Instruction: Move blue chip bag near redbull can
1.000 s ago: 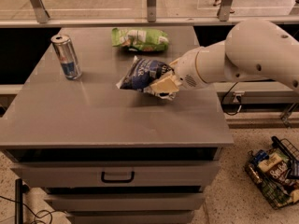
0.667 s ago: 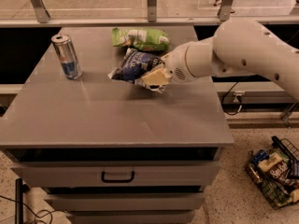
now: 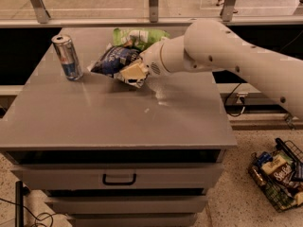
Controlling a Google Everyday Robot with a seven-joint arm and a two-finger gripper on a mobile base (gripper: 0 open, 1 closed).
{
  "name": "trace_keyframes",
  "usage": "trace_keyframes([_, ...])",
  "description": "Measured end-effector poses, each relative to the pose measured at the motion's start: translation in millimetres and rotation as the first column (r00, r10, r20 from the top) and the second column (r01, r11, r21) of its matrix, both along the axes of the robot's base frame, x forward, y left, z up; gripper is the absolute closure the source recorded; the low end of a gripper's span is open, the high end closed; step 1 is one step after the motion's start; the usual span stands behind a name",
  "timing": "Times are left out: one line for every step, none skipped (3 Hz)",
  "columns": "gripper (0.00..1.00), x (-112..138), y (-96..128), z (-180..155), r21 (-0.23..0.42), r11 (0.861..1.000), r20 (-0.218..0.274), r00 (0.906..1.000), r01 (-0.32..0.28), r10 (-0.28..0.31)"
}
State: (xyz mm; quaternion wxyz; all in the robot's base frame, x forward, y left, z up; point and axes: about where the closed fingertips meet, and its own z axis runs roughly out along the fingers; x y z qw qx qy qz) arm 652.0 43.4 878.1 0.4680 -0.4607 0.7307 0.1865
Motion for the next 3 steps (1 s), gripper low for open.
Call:
trace_keyframes([1.0,11,28,-1,0.033,0.999,-0.002,0.9998,-0.02,0.02])
trace_keyframes([1.0,18,50,2,0.065,0.997,-0.003,0.9989,-0.046,0.047])
trace_keyframes([0.83,25,68,0,0.09,0.993,-0.064,0.9941,-0.081,0.087])
